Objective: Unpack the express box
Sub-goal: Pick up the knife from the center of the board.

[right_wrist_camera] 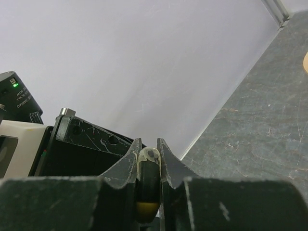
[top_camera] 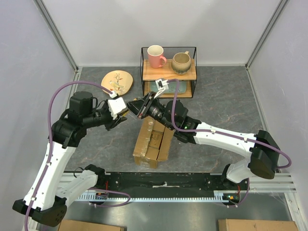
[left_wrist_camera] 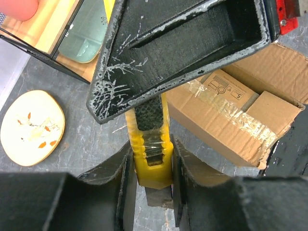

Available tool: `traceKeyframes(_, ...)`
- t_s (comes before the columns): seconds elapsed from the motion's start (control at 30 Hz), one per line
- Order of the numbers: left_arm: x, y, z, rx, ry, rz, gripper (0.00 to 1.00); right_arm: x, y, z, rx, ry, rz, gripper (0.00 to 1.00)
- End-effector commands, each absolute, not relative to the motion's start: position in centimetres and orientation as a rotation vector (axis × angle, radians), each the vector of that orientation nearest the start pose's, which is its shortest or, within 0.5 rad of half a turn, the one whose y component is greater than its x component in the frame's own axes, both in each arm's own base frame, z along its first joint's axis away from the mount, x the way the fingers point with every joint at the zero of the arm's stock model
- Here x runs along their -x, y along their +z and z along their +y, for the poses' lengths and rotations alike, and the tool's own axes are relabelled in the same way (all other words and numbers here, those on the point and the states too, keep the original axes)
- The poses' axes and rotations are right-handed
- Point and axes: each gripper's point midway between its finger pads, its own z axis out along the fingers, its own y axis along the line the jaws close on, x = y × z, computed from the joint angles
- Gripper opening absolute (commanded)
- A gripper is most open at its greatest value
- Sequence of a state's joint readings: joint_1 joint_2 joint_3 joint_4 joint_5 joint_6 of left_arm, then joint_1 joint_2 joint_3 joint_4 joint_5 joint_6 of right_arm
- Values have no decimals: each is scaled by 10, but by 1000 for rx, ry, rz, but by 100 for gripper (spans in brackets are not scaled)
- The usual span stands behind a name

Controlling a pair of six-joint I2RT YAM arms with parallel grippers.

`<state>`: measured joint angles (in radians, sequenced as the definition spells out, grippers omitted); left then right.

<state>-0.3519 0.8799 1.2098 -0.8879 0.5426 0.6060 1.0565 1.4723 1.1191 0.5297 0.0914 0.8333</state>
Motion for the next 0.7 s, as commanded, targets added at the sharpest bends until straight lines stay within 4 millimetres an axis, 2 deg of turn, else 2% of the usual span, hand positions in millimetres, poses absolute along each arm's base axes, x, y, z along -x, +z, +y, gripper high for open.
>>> traceKeyframes(0.0, -206, 306, -149, -1238, -386, 1619, 22, -227, 371, 438, 109, 1484, 1546, 3)
traceKeyframes(0.07, -206, 308, -147, -1237, -373, 1614, 10, -227, 367, 438, 115, 1477, 1564, 5)
traceKeyframes(0.17, -207, 306, -144, -1242, -351, 1618, 9, -224, 362, 440, 146, 1468, 1598, 12)
traceKeyframes(0.27, -205, 303, -142, -1253, -337, 1619, 8, -224, 359, 441, 170, 1441, 1629, 30)
traceKeyframes(0.3, -205, 302, -142, -1258, -335, 1620, 8, -224, 362, 441, 178, 1434, 1626, 41)
traceKeyframes(0.37, -203, 300, -142, -1265, -339, 1624, 7, -225, 359, 443, 186, 1420, 1647, 49)
traceKeyframes(0.4, -203, 299, -142, -1270, -339, 1621, 7, -227, 365, 443, 187, 1422, 1639, 55)
traceKeyframes(0.47, -202, 298, -141, -1275, -338, 1624, 6, -228, 361, 445, 210, 1424, 1660, 56)
traceKeyframes(0.57, -201, 297, -140, -1287, -330, 1626, 6, -234, 365, 443, 208, 1422, 1658, 49)
traceKeyframes(0.67, -198, 296, -140, -1301, -332, 1619, 5, -231, 364, 443, 238, 1457, 1667, 42)
